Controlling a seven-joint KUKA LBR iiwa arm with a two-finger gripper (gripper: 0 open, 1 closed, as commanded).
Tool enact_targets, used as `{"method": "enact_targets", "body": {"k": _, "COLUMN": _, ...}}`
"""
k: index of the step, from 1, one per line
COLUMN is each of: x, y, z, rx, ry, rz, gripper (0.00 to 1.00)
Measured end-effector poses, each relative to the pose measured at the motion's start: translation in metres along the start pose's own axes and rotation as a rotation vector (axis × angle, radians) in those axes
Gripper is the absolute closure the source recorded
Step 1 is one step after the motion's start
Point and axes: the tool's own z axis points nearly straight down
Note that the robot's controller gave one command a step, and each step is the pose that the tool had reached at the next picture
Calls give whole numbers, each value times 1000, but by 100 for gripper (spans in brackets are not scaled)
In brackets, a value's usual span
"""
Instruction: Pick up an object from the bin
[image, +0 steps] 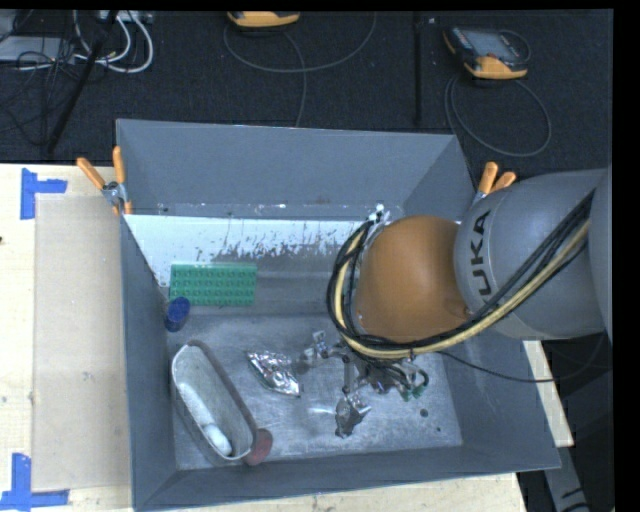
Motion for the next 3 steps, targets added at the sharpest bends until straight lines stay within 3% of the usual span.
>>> {"method": "enact_targets", "body": {"k": 1, "x": -58, "y": 27, "z": 56, "rx": 7, "ry": -7, "rz": -55, "gripper": 0}}
{"method": "enact_targets", "body": {"k": 2, "x": -58, "y": 27, "z": 52, "rx": 7, "ry": -6, "rz": -53, "gripper": 100}}
{"method": "enact_targets", "body": {"k": 3, "x": -49, "y": 15, "z": -104, "rx": 8, "ry": -9, "rz": -225, "gripper": 100}}
